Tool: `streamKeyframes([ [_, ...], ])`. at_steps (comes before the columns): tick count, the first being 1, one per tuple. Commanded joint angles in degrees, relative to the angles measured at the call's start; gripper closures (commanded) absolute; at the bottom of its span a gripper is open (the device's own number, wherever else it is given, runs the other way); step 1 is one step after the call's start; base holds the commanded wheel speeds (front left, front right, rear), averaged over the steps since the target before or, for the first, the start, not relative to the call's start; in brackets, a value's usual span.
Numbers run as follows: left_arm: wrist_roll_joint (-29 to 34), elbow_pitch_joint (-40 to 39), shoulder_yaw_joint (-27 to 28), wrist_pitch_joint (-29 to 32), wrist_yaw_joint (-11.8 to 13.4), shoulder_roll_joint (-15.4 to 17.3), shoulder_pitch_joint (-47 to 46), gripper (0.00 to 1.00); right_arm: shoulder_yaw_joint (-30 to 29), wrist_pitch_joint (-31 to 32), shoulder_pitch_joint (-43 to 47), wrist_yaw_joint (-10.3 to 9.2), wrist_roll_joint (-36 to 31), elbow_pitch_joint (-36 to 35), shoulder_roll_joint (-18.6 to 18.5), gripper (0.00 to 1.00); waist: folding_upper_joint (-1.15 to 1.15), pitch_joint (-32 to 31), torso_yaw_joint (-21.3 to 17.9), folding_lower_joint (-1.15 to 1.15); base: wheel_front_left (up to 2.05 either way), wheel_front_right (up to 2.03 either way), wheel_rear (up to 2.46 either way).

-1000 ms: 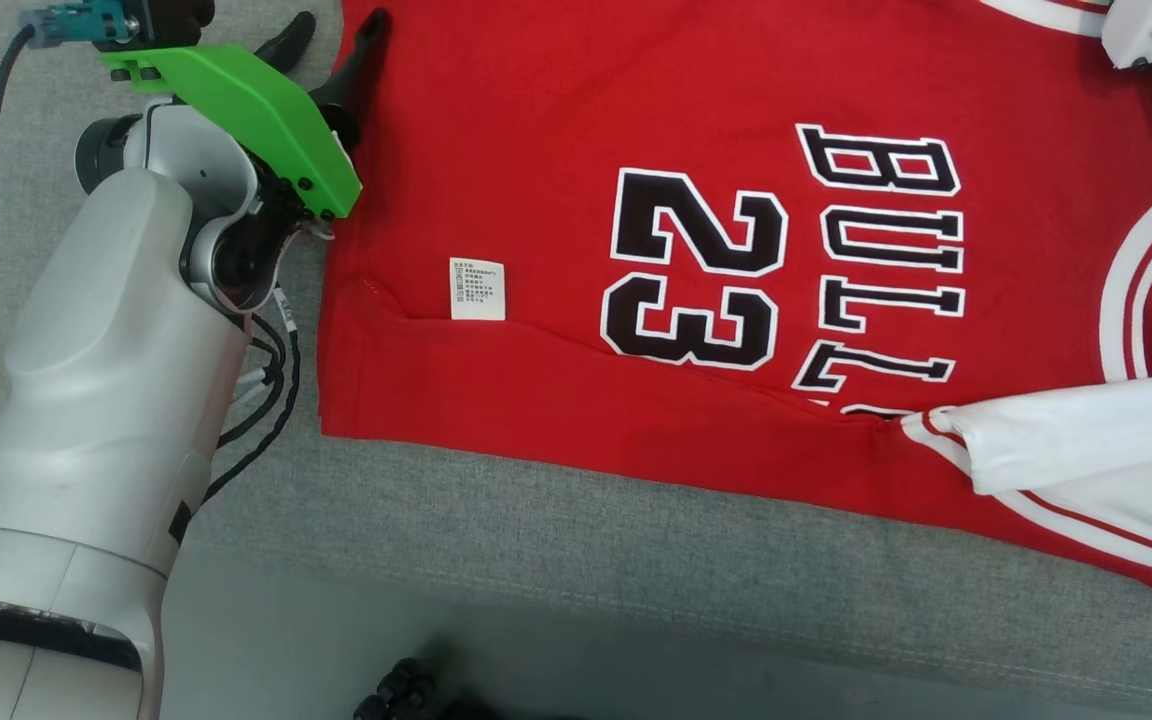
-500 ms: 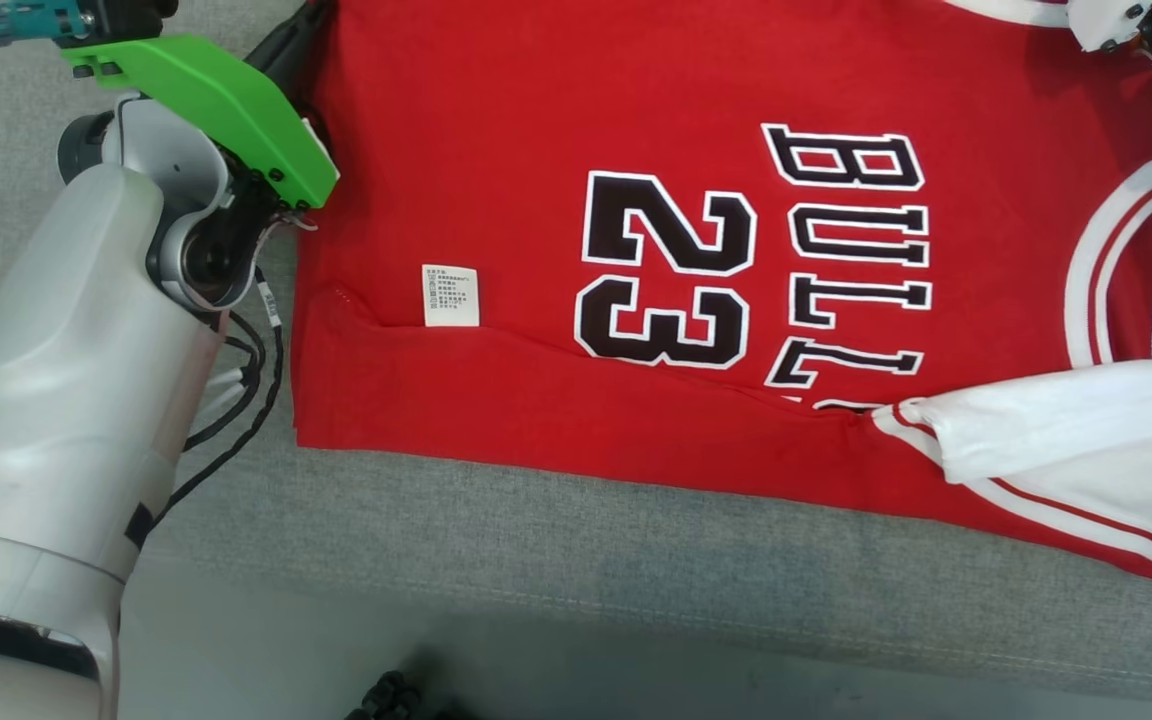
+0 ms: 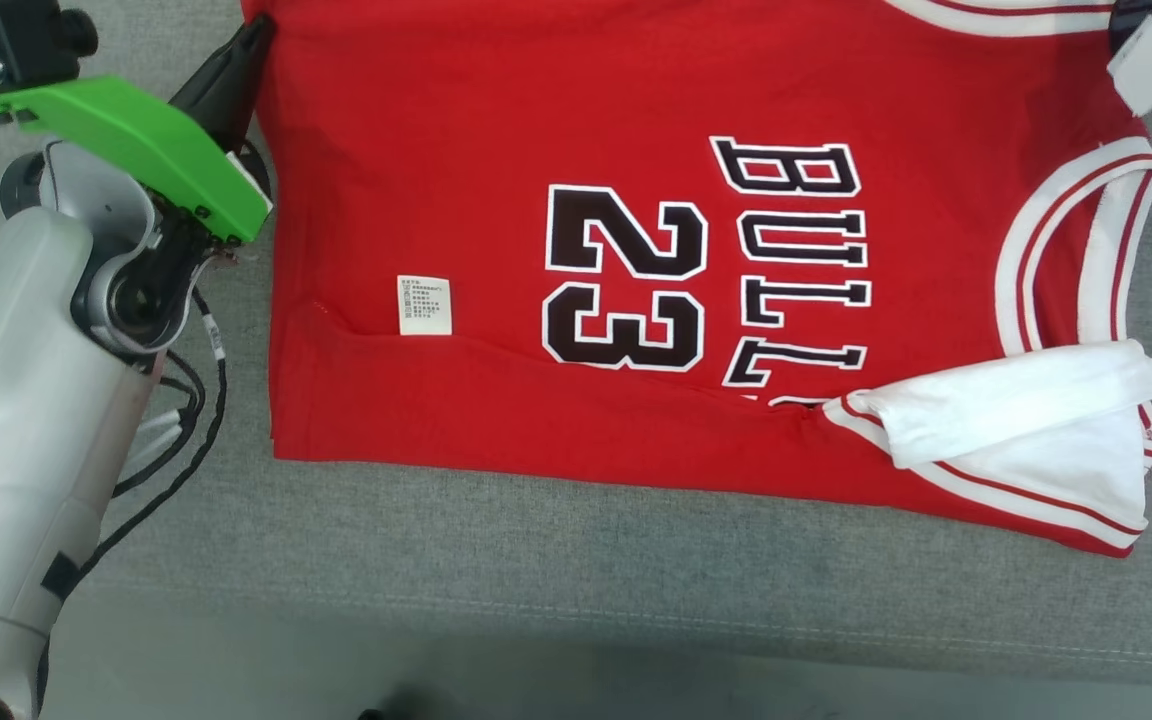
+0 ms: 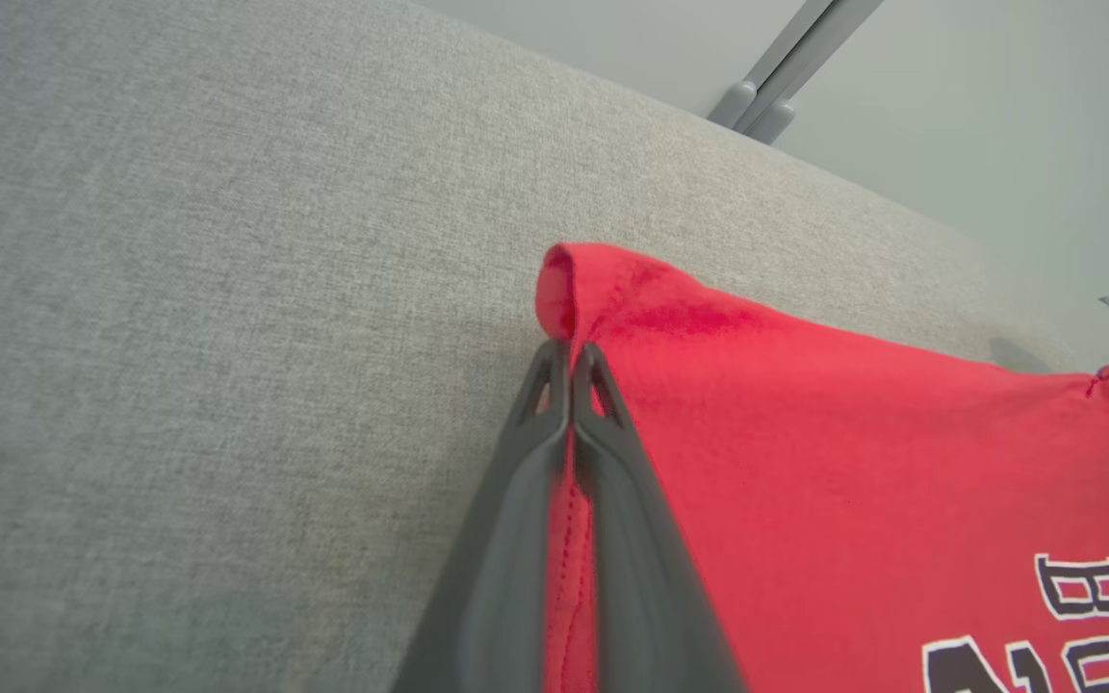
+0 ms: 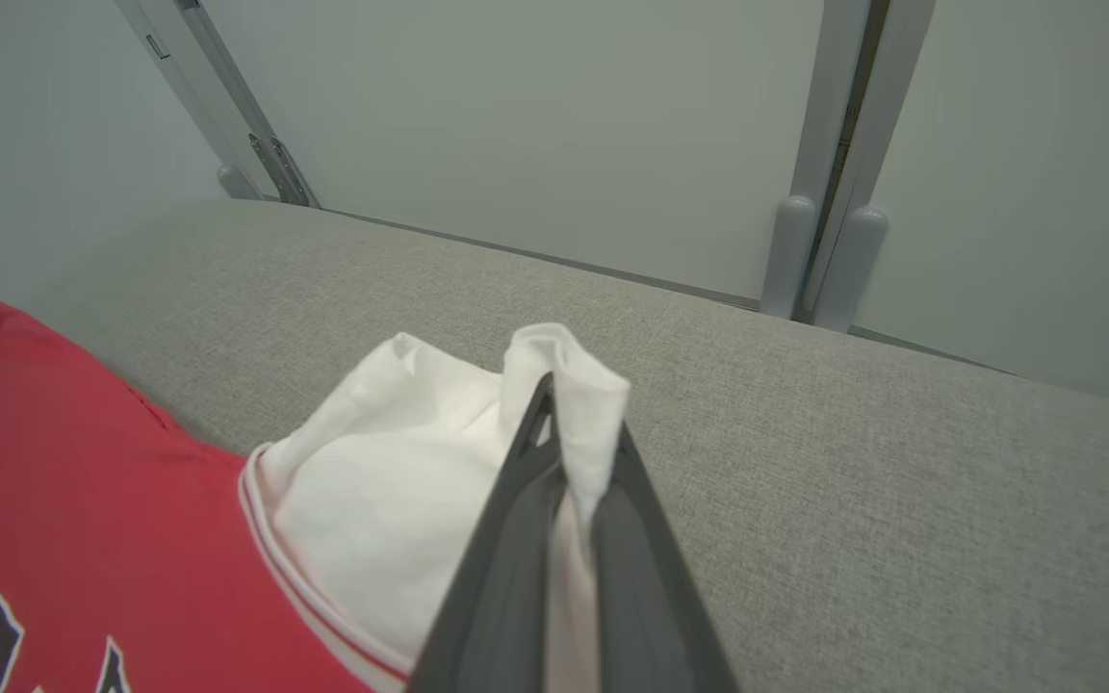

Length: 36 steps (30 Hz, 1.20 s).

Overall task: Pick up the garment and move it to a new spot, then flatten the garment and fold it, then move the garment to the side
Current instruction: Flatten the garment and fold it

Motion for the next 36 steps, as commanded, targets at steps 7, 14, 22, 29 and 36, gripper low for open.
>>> streamKeyframes([
  [7,-4.20,-7.90,-1.48,-1.43,-0.11,5.12,6.78,1.00,5.63,-4.67,5.64,-0.01,3.74,-10.08,-6.72,1.00,0.00,-3.10,-2.10,0.00,0.00,0.00,0.00],
  [14,-7.35,-13.93,-1.58,-4.85,-0.12,9.08,15.16,1.00,8.99,-9.02,13.19,-0.01,6.93,-19.15,-11.81,1.00,0.00,-5.25,-3.83,0.00,0.00,0.00,0.00],
  [22,-11.30,-16.84,-0.03,-7.86,-0.13,11.44,23.98,1.00,8.44,-10.70,23.66,-0.01,5.04,-24.31,-10.87,1.00,0.00,-6.94,-6.75,0.00,0.00,0.00,0.00],
  [29,-13.23,-17.28,0.83,-8.79,0.72,11.92,27.98,1.00,2.75,-10.66,33.11,-0.01,0.11,-24.43,-6.33,1.00,0.00,-7.53,-8.21,0.00,0.00,0.00,0.00],
  [36,-12.65,-17.09,0.92,-10.94,2.42,11.59,30.42,0.00,-1.90,-10.67,40.99,-0.01,-3.41,-23.64,-2.09,0.00,0.00,-8.84,-8.69,0.00,0.00,0.00,0.00],
])
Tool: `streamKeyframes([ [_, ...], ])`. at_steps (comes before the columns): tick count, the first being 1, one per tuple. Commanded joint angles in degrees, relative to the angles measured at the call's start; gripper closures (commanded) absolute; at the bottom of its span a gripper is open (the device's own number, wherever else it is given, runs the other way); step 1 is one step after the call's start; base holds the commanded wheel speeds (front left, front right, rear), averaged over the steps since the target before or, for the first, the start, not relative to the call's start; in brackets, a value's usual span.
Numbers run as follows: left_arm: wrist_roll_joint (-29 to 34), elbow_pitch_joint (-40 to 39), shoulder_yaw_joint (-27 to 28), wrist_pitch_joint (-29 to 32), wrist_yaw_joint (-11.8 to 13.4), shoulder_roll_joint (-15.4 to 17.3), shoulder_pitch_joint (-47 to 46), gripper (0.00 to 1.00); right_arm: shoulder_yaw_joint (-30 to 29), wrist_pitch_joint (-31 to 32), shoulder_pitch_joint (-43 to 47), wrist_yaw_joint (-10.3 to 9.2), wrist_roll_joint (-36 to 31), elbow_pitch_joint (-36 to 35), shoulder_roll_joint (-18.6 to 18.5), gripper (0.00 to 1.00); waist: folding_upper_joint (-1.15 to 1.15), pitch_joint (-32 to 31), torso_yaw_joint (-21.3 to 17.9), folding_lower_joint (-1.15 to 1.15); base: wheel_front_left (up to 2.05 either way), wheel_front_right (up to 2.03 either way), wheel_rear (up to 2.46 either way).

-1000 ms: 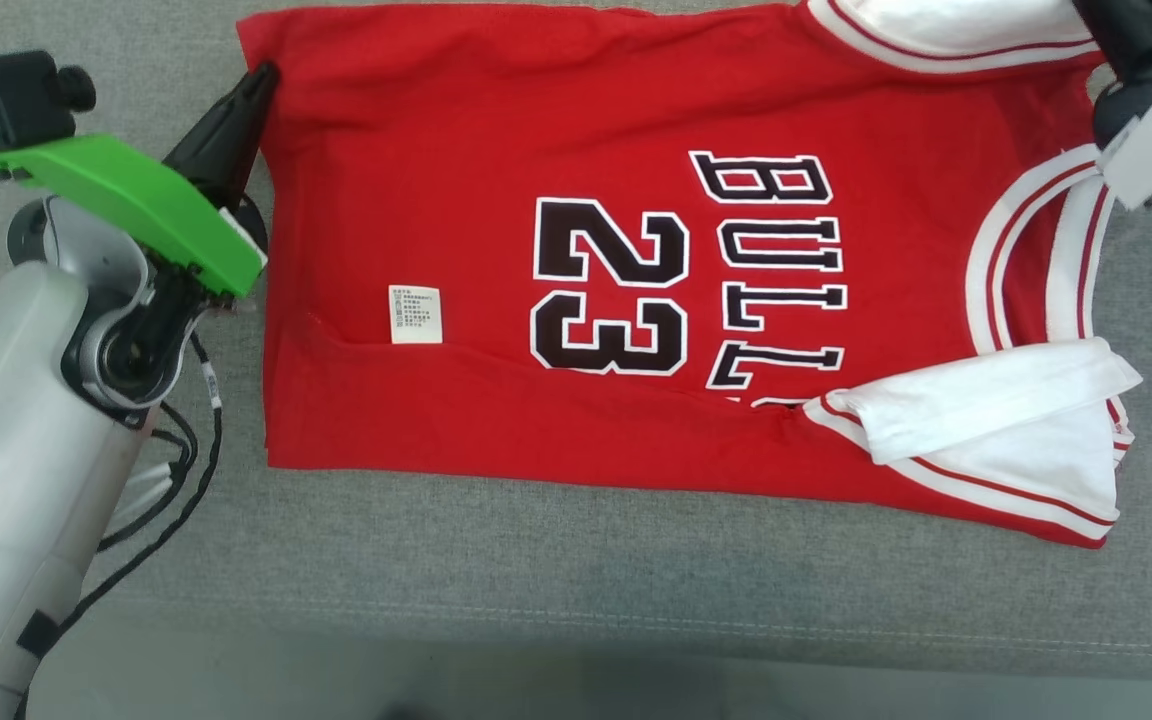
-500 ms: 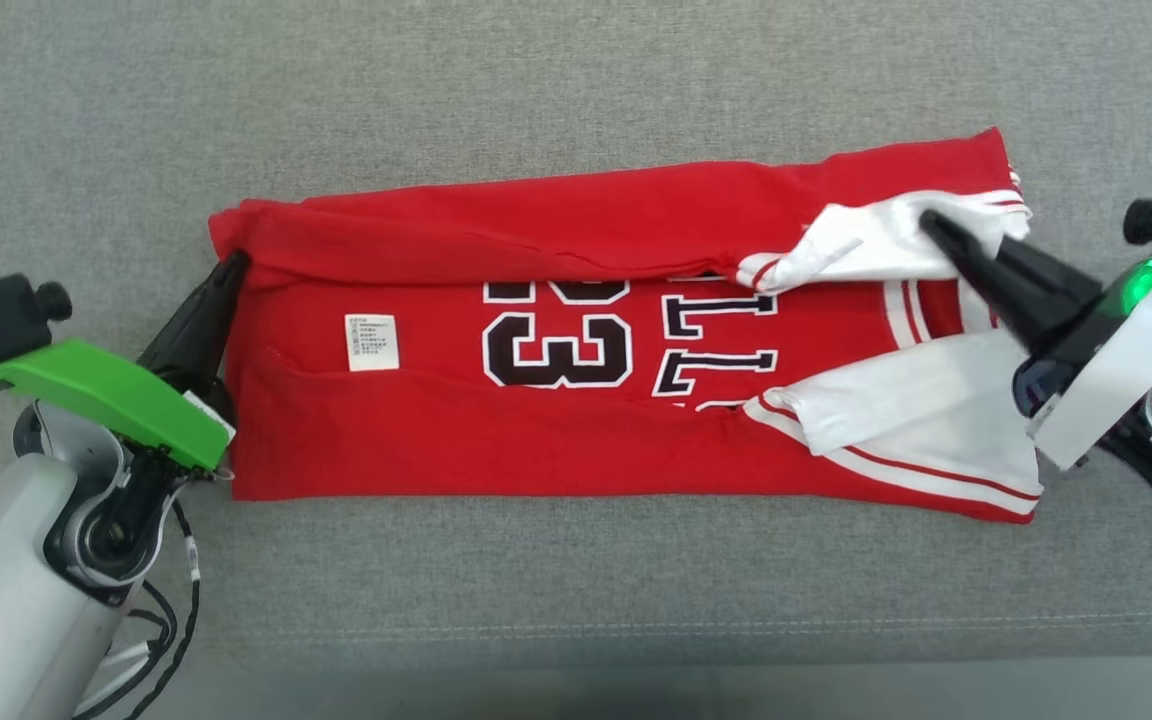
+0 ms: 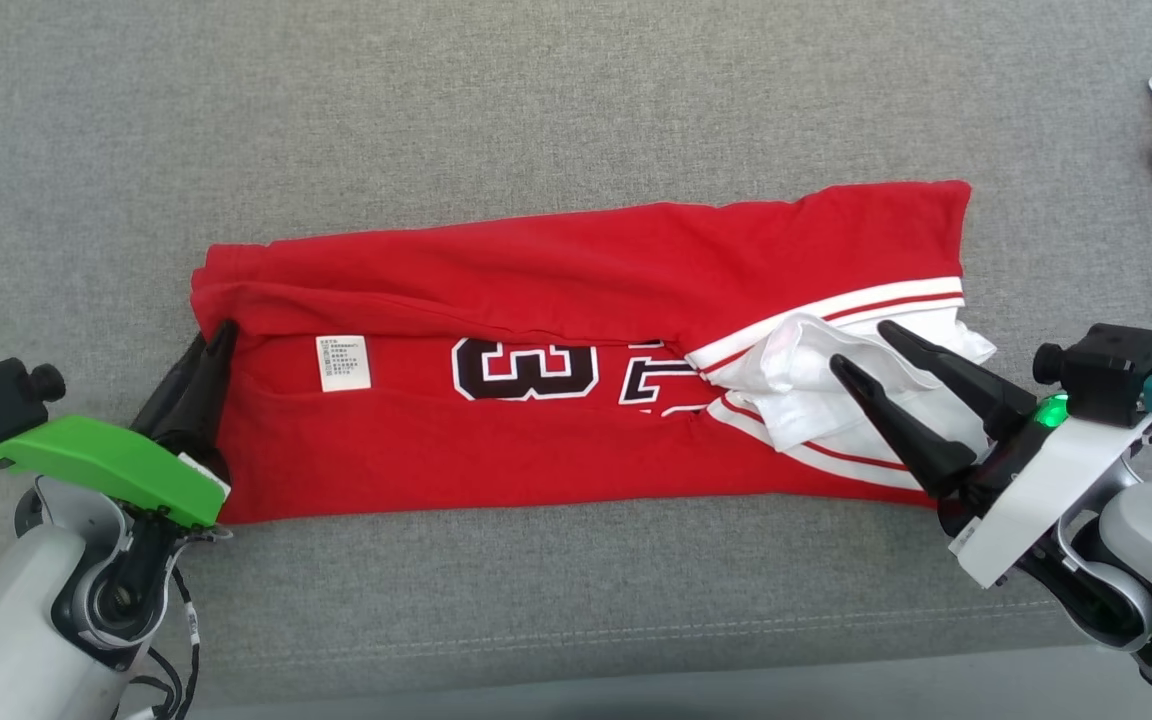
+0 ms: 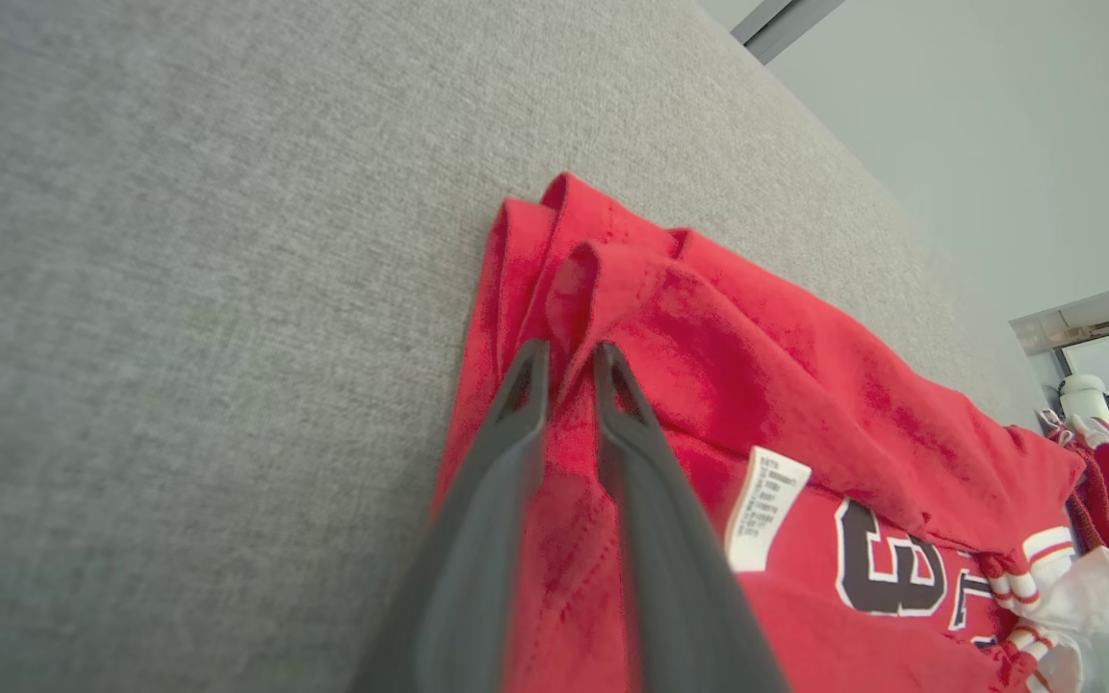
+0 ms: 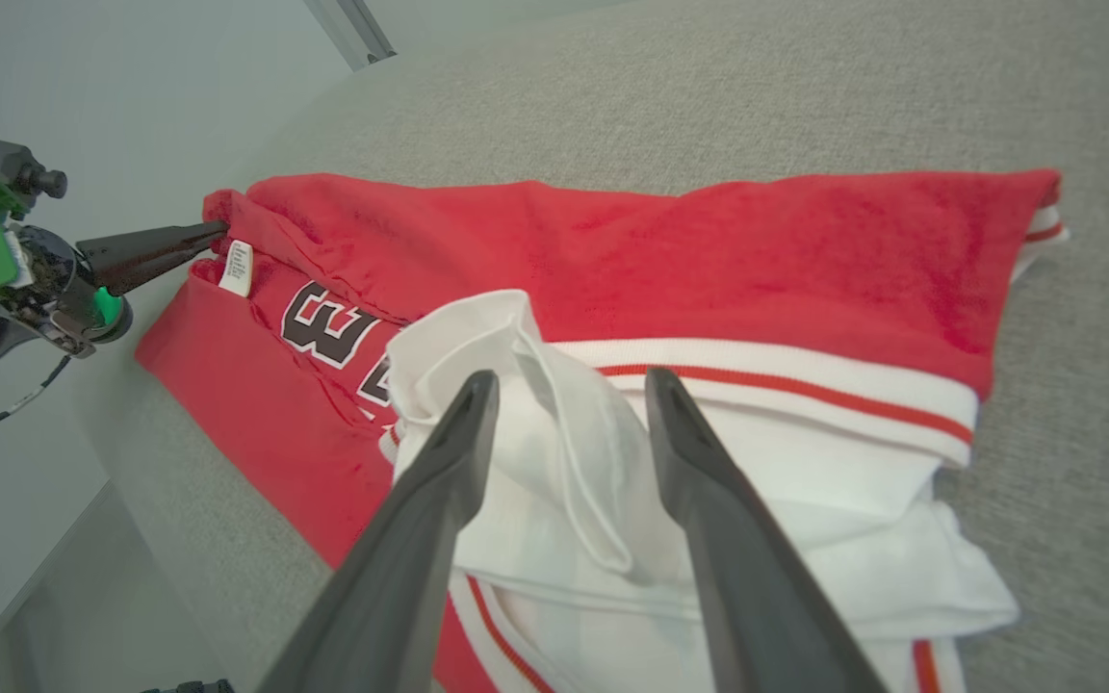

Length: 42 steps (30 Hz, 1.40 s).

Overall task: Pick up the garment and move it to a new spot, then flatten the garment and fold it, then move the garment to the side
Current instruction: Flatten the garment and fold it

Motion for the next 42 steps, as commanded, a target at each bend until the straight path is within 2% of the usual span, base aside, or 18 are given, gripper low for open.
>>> streamKeyframes([
  [1,0.74,-0.03,0.35,-0.67,0.39,0.28,0.78,0.00,-0.64,-0.16,1.26,-0.01,-0.52,0.15,0.35,0.00,0.00,-0.40,-0.14,0.00,0.00,0.00,0.00],
  [5,4.11,-0.58,0.65,-4.10,3.43,0.78,2.21,0.00,-5.64,-0.16,6.43,-0.01,-2.33,-1.14,2.89,0.00,0.00,-1.66,-0.28,0.00,0.00,0.00,0.00],
  [8,8.73,-2.07,1.92,-5.94,7.97,1.44,3.32,0.00,-9.38,-0.16,9.96,-0.01,-4.12,-2.65,4.43,0.00,0.00,-2.83,-0.54,0.00,0.00,0.00,0.00],
  [10,12.62,-3.94,4.05,-6.47,11.81,1.63,4.56,0.00,-14.07,-0.16,12.74,-0.01,-4.84,-4.45,6.62,0.00,0.00,-3.64,-0.78,0.00,0.00,0.00,0.00],
  [11,16.86,-7.10,7.84,-6.51,15.10,0.68,6.12,0.00,-19.34,-0.14,15.72,-0.01,-6.29,-5.91,8.92,0.00,0.00,-4.55,-1.01,0.00,0.00,0.00,0.00],
  [12,19.33,-9.19,9.74,-6.53,16.75,0.20,7.37,0.00,-22.10,-0.14,17.15,-0.01,-6.91,-6.78,10.42,0.00,0.00,-4.95,-1.16,0.00,0.00,0.00,0.00],
  [15,26.71,-14.64,13.72,-6.49,20.61,-1.33,11.12,0.00,-29.77,-0.13,20.29,0.01,-11.57,-6.74,14.63,0.00,0.00,-6.05,-1.58,0.00,0.00,0.00,0.00],
  [18,33.22,-19.32,15.56,-6.52,23.41,-2.16,13.77,0.00,-35.56,-0.14,21.87,0.00,-16.50,-6.57,18.74,0.00,0.00,-7.19,-1.86,0.00,0.00,0.00,0.00],
  [23,40.82,-23.74,14.94,-6.51,25.43,-3.21,16.94,0.00,-43.44,-0.14,22.85,-0.01,-24.42,-5.44,25.32,0.00,0.00,-9.29,-2.04,0.00,0.00,0.00,0.00],
  [28,46.00,-26.11,13.36,-6.51,27.16,-4.28,18.74,0.00,-46.87,-0.14,23.33,-0.01,-31.40,-4.18,29.86,0.00,0.00,-11.56,-2.09,0.00,0.00,0.00,0.00],
  [34,48.76,-25.87,12.30,-6.52,27.59,-5.82,21.46,0.00,-47.14,-0.14,25.59,-0.01,-36.51,-2.12,32.33,0.00,0.00,-14.35,-2.08,0.00,0.00,0.00,0.00],
  [42,50.52,-23.89,12.20,-6.52,26.67,-7.78,24.36,0.00,-46.15,-0.14,28.89,-0.01,-38.34,0.79,33.90,0.00,0.00,-17.56,-2.34,0.00,0.00,0.00,0.00],
])
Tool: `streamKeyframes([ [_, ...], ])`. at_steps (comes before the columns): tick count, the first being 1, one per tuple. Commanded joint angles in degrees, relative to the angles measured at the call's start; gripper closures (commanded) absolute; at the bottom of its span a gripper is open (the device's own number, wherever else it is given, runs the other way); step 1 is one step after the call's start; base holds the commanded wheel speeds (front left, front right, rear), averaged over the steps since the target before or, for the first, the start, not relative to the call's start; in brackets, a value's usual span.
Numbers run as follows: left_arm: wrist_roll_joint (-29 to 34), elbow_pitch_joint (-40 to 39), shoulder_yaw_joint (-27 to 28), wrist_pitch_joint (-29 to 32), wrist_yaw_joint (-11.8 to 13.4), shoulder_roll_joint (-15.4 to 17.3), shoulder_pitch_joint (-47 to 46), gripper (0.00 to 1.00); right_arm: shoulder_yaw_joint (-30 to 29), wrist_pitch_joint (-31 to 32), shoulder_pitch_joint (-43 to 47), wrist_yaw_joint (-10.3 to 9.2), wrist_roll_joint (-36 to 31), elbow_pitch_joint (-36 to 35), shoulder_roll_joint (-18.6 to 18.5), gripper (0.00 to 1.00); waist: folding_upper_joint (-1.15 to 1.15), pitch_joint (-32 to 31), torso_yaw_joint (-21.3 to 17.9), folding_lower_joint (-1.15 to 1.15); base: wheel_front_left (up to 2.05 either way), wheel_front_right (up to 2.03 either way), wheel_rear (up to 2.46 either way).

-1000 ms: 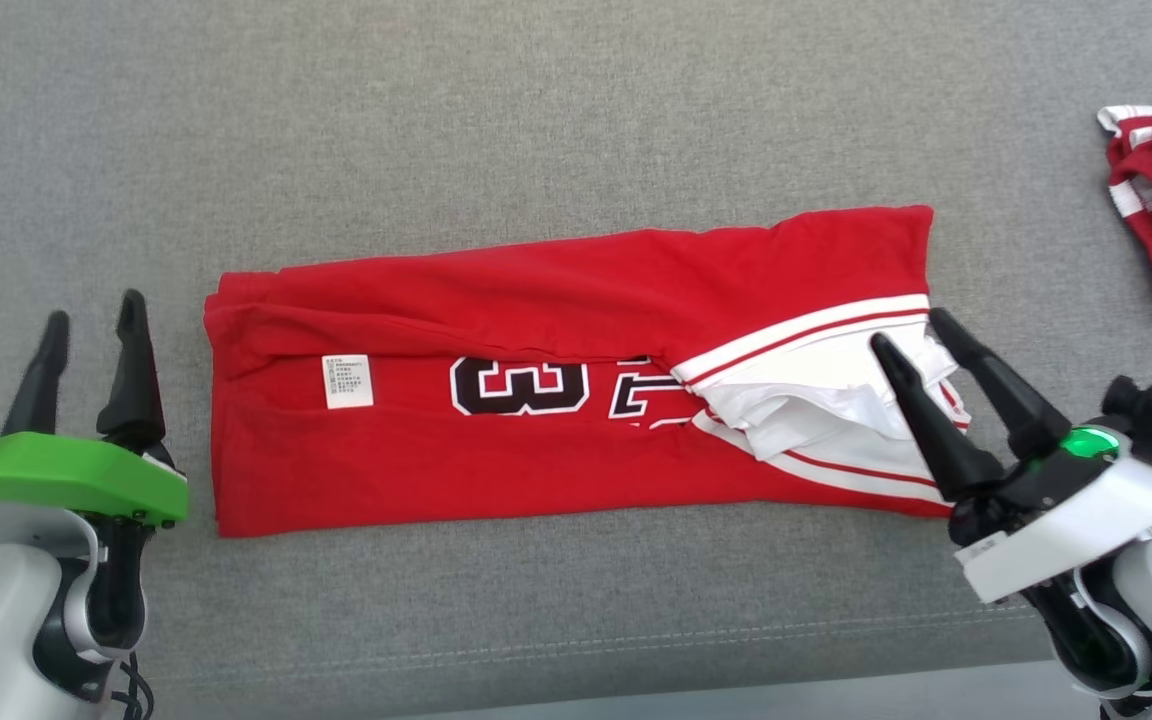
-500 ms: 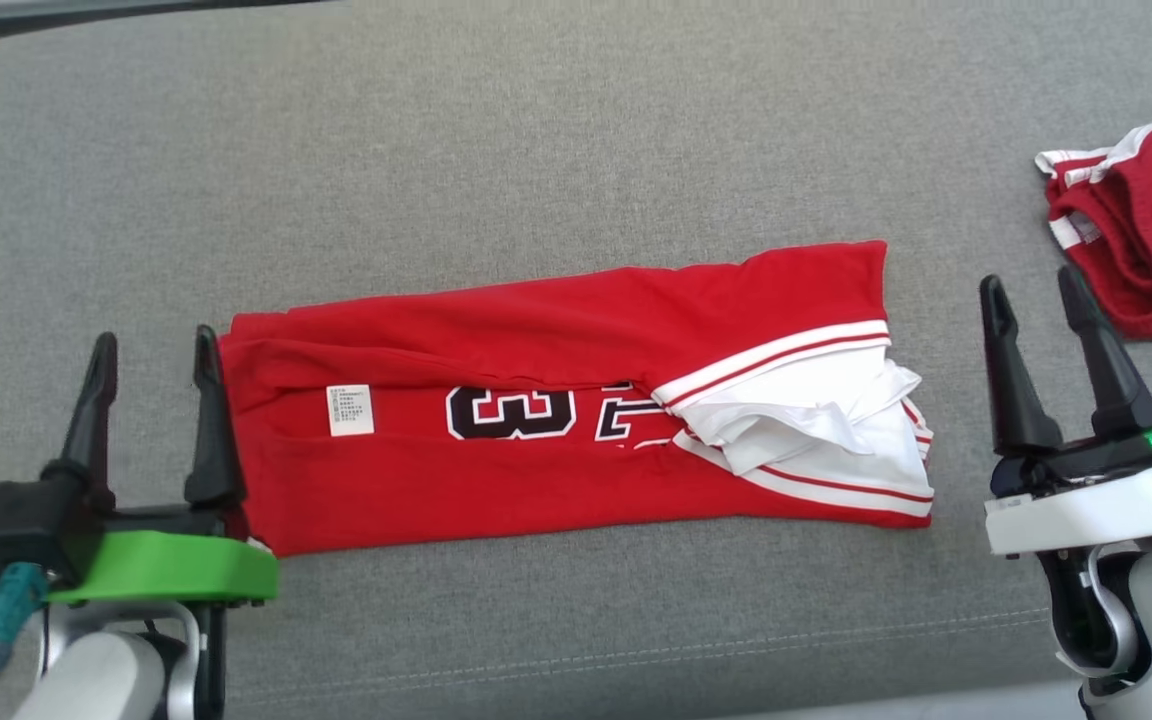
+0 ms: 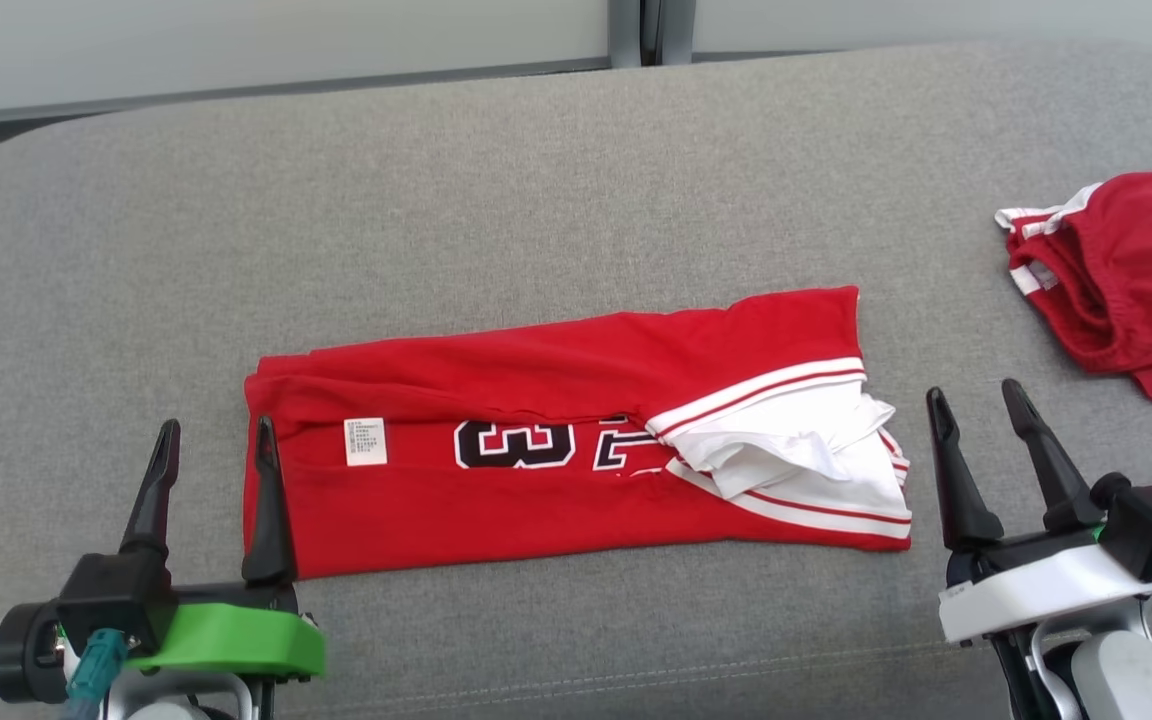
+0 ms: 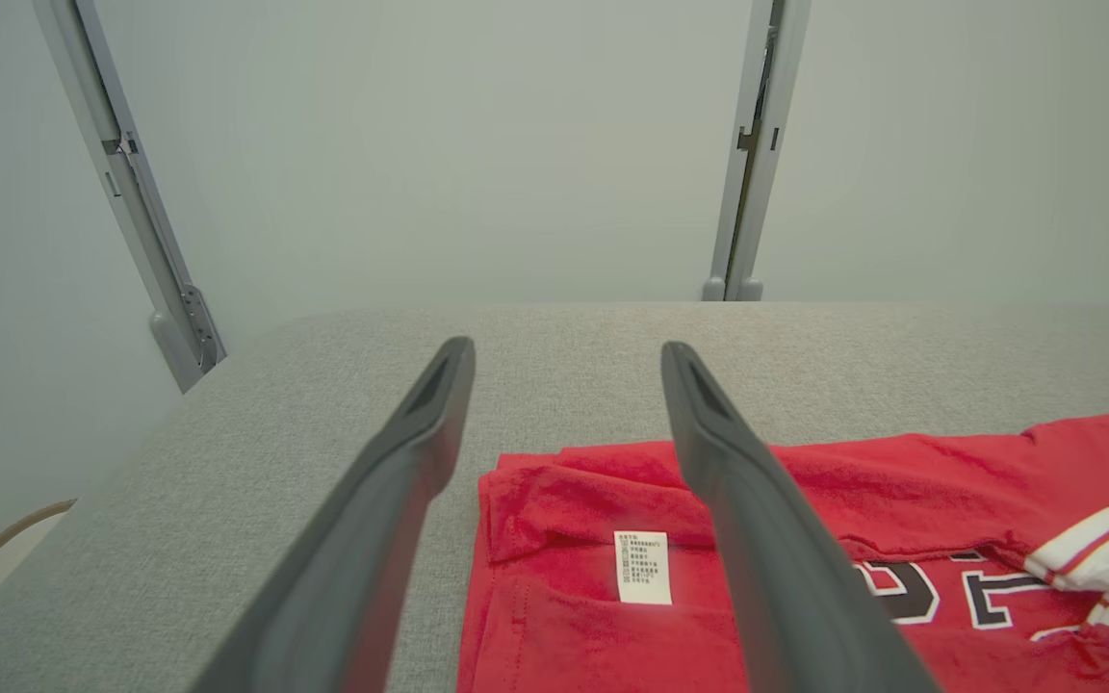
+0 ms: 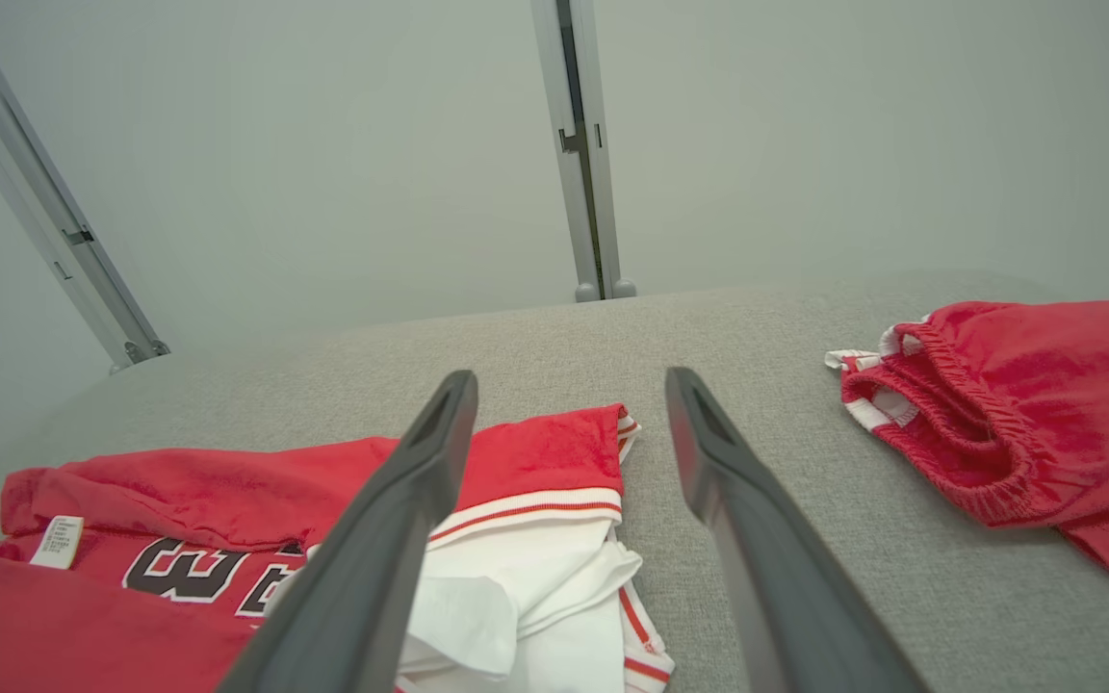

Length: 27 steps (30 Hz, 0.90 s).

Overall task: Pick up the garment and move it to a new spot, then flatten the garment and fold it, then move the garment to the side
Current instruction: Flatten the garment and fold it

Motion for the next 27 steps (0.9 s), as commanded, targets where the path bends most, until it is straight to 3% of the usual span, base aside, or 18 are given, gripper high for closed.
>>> streamKeyframes([
  [1,0.85,0.14,0.16,-0.16,-0.20,-0.34,1.08,0.00,0.01,-0.10,0.93,-0.01,-0.62,0.44,0.21,0.00,0.00,-1.52,-0.23,0.00,0.00,0.00,0.00],
  [11,1.81,2.69,0.64,-0.10,-1.83,-2.60,3.10,0.00,0.17,-0.10,2.91,-0.01,-1.11,3.31,0.66,0.00,0.00,-4.78,-0.33,0.00,0.00,0.00,0.00],
  [27,4.21,3.77,3.21,-0.09,-3.63,-4.98,3.29,0.00,-0.05,-0.10,2.54,-0.01,-0.62,4.96,0.47,0.00,0.00,-5.09,0.70,0.00,0.00,0.00,0.00],
])
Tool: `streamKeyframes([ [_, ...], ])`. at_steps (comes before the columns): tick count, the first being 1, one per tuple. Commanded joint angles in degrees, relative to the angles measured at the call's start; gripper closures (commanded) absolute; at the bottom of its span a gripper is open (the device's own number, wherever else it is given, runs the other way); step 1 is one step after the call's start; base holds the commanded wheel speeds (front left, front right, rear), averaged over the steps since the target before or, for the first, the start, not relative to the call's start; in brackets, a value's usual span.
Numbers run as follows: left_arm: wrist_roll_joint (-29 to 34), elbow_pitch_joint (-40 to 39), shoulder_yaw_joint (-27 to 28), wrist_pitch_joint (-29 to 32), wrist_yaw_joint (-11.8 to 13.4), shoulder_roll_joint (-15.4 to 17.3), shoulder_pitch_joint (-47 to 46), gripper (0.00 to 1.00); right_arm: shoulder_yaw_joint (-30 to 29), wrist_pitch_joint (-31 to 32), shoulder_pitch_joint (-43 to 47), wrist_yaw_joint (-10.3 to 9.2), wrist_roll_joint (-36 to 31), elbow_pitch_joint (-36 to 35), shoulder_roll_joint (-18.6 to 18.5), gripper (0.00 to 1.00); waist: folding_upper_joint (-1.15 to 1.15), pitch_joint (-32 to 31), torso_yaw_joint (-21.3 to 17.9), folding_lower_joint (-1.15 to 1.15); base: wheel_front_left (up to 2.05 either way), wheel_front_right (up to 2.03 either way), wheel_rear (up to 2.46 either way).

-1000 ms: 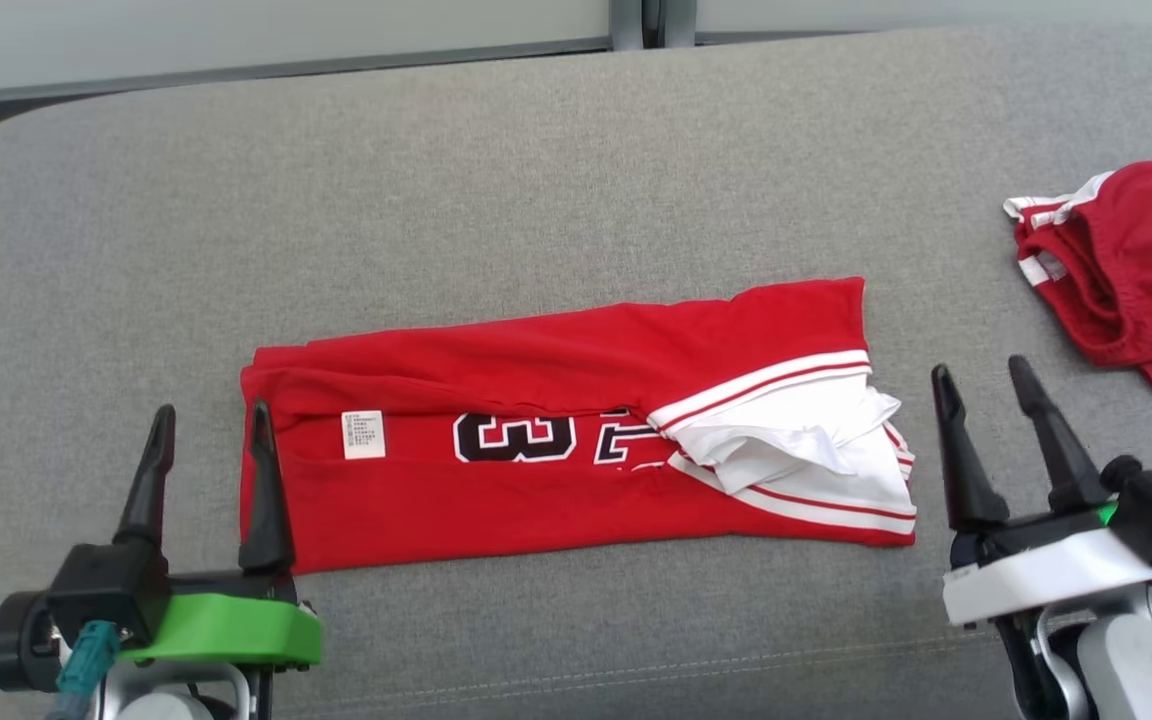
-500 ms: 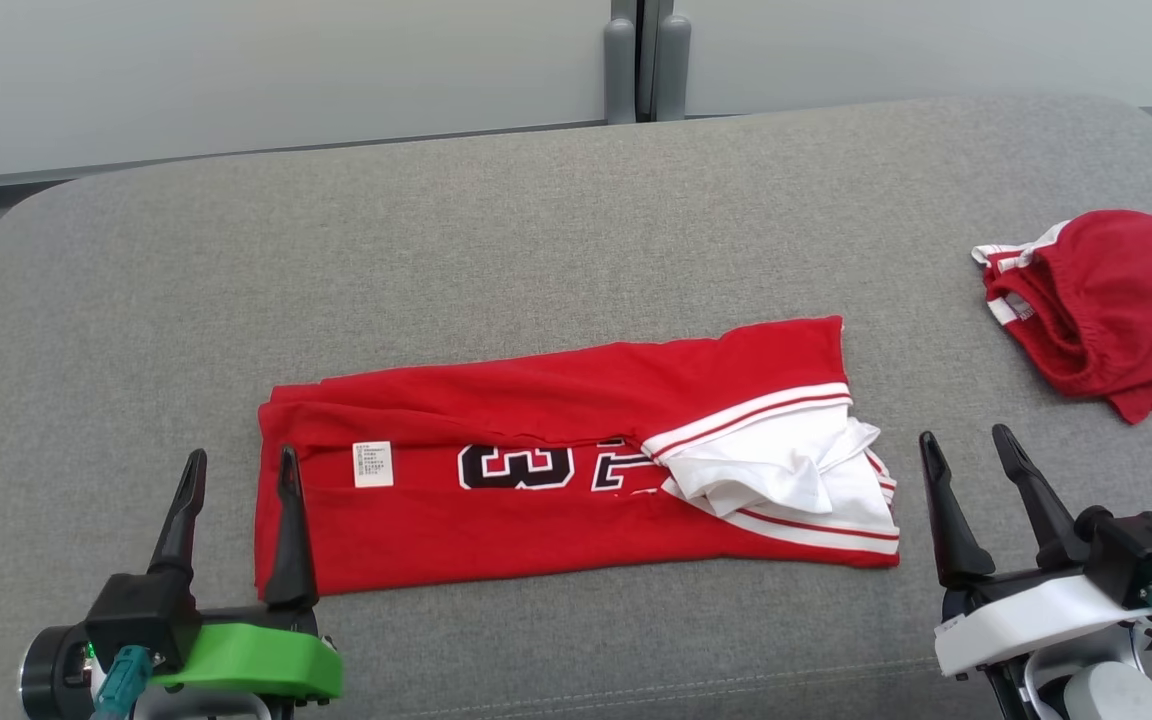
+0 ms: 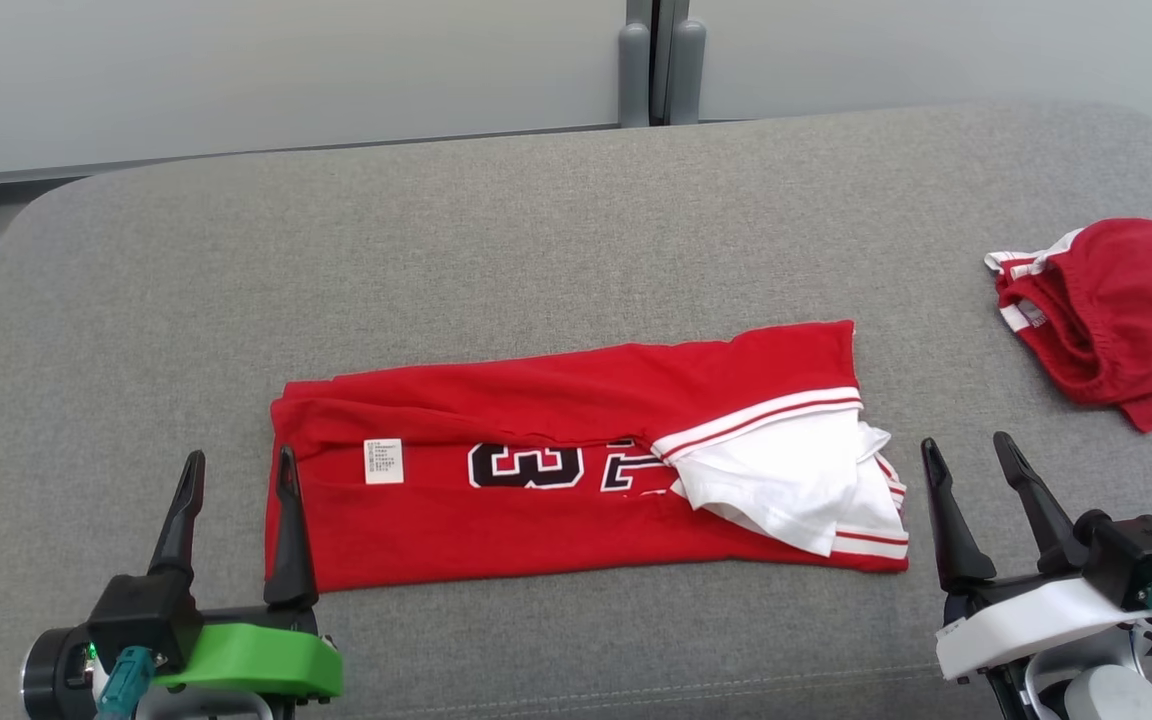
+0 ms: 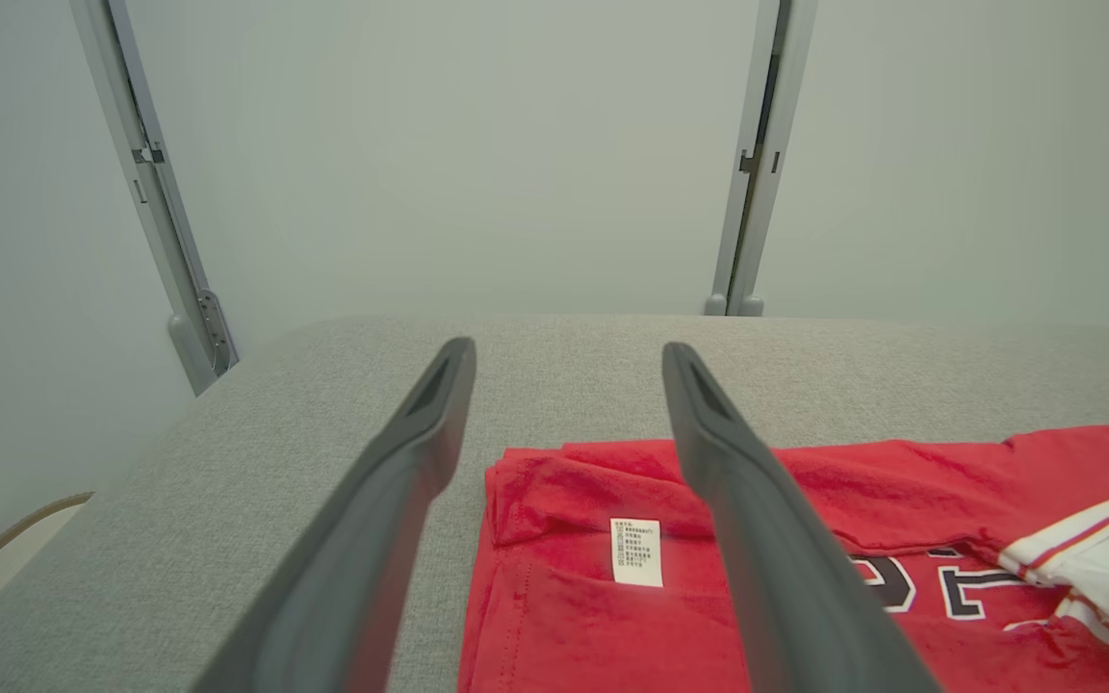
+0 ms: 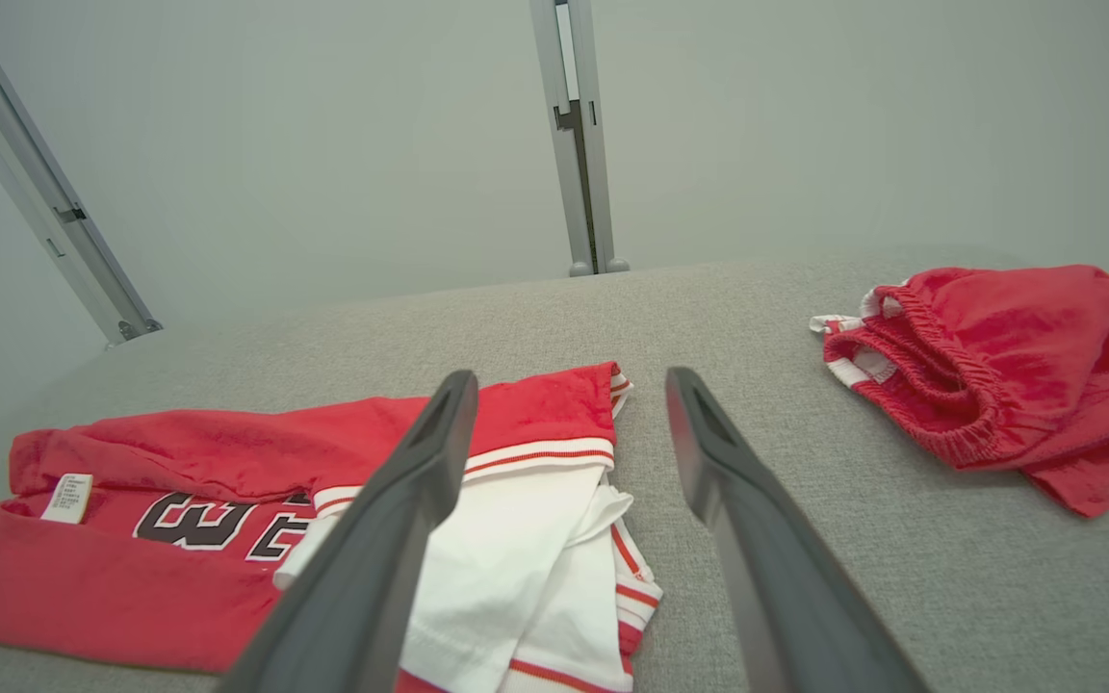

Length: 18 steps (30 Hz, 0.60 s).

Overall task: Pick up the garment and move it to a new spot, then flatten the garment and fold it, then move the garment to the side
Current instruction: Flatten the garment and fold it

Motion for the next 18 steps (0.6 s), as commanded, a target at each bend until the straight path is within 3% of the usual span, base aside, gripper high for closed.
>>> streamKeyframes([
  [1,0.64,0.09,0.40,-0.01,-0.34,-0.15,0.35,0.00,-0.13,-0.10,-0.08,-0.01,0.17,0.20,-0.21,0.00,0.00,0.11,0.12,0.00,0.00,0.00,0.00],
  [12,0.98,1.60,0.91,-0.01,-1.63,-1.34,-1.50,0.00,-0.97,1.71,-2.00,-0.01,2.40,2.95,-2.13,0.00,0.00,1.53,2.46,0.00,0.00,0.00,0.00],
  [18,1.64,2.23,0.94,-0.01,-3.10,-3.35,-3.06,0.00,0.17,4.62,-6.22,-0.01,6.72,10.58,-6.27,0.00,0.00,3.63,5.87,0.00,0.00,0.00,0.00],
])
